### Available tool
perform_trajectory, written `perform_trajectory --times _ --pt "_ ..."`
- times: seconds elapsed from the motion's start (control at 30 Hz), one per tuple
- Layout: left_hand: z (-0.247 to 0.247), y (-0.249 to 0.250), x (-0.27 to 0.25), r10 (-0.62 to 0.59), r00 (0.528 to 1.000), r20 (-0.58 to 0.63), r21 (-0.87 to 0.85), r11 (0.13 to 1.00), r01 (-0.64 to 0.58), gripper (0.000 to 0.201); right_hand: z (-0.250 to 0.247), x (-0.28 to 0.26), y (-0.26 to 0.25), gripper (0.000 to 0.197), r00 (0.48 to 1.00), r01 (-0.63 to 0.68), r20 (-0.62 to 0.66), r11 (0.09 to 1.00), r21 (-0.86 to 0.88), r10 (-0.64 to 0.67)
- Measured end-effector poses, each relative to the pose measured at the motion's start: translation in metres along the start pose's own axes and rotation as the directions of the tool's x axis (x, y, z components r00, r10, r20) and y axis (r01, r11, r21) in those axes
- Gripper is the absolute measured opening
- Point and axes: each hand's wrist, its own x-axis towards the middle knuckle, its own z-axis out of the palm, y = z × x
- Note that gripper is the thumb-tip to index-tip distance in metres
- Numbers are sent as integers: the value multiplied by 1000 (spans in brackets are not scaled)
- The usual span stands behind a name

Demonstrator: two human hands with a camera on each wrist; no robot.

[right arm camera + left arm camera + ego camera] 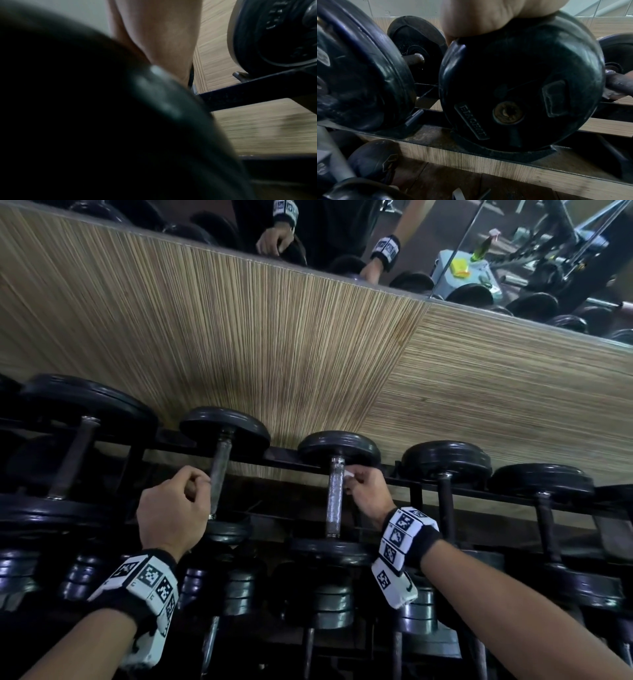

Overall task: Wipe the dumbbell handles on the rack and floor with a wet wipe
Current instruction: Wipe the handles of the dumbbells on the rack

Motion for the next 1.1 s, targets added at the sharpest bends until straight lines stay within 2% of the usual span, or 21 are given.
perform_trajectory --times 0.2,0.4,0.6,0.7,0.83,0.97,1.1 --pt "1 0 0 4 1000 -10 8 1000 -4 15 -9 -31 14 24 999 -43 28 997 60 41" --pt "2 0 0 -16 1000 -8 14 1000 16 15 2 -6 5 22 1000 16 27 999 -29 -15" --pt "1 3 0 -28 1000 -8 26 999 28 15 -4 -34 22 21 999 -2 42 1000 -29 4" --pt "0 5 -1 -35 999 -6 31 999 35 16 4 -23 14 22 999 19 31 1000 -16 -18" --pt "-1 7 -2 -39 999 4 20 999 39 17 3 -23 9 22 998 -6 63 1000 19 5" --pt "-2 7 -2 -45 999 -4 11 999 45 17 -6 -36 26 23 986 -33 165 998 53 24" --pt "-2 8 -1 -53 999 8 16 998 53 17 3 -22 18 25 987 -28 161 1000 7 27"
